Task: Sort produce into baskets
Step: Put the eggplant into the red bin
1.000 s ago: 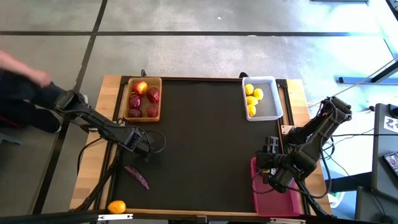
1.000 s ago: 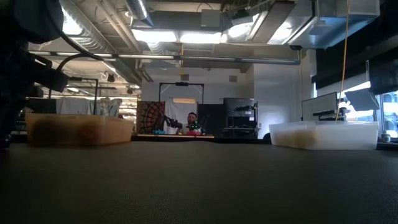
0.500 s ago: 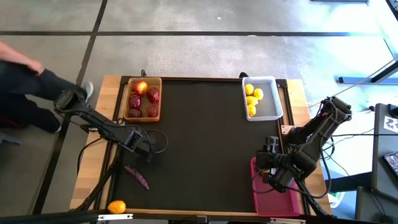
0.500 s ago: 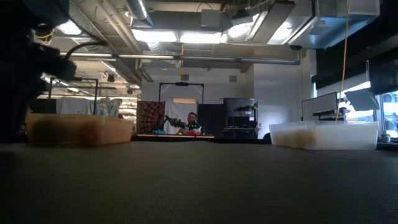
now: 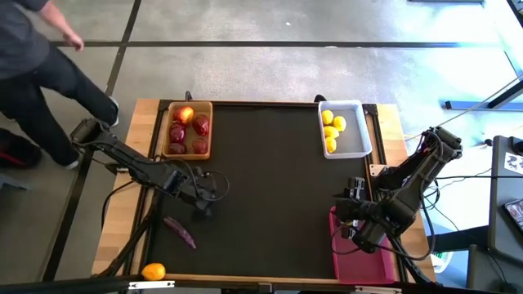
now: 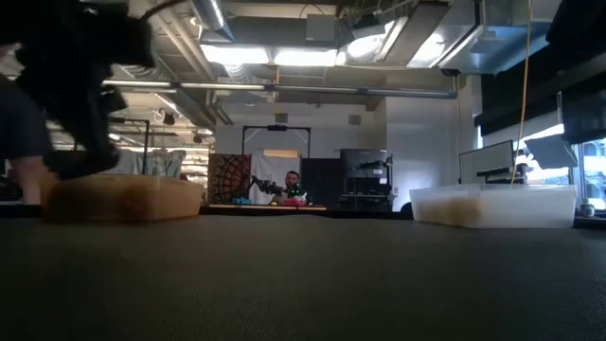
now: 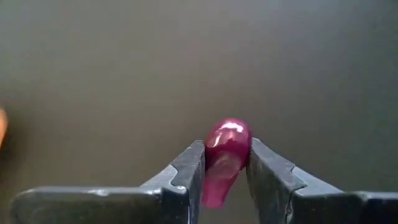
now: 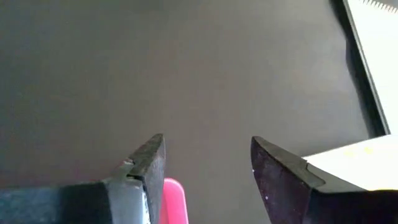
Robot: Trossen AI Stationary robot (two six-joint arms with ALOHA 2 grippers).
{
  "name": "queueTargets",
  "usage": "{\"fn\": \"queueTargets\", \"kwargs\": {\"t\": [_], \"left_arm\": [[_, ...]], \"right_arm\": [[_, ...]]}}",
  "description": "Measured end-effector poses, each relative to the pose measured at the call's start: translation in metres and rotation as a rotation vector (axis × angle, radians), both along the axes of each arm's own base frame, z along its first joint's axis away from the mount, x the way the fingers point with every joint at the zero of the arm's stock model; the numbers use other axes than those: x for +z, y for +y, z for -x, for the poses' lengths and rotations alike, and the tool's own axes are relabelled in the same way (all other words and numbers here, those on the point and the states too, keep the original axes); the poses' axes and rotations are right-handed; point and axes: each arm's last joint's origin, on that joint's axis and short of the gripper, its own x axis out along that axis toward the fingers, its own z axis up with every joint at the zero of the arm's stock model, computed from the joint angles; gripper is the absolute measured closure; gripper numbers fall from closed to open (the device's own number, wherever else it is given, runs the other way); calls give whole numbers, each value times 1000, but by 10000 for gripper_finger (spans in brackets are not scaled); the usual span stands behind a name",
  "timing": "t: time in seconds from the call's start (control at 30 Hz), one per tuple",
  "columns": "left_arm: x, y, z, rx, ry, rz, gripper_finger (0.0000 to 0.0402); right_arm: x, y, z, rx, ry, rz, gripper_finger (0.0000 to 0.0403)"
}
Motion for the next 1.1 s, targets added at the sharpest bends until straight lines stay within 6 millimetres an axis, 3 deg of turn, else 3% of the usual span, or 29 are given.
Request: {"fn": "queueTargets", "kwargs": {"t": [0.3,0.57,0.8,1.1], "left_arm": [[19,-11,-29,-89,-372,1,300],[42,-16,-46,-156,-653,-83,298],[55,-14,-58,-186,-822,-158,298],[55,-7,-81,-151,-963,-208,298]], "right_arm": [[-16,-1,-10,29,-45,17,205],[-36,-17,-30,24,-50,44,205],[-34,-37,-48,39,-46,124,205],[-23,-51,-80,67,-201,123,205]]}}
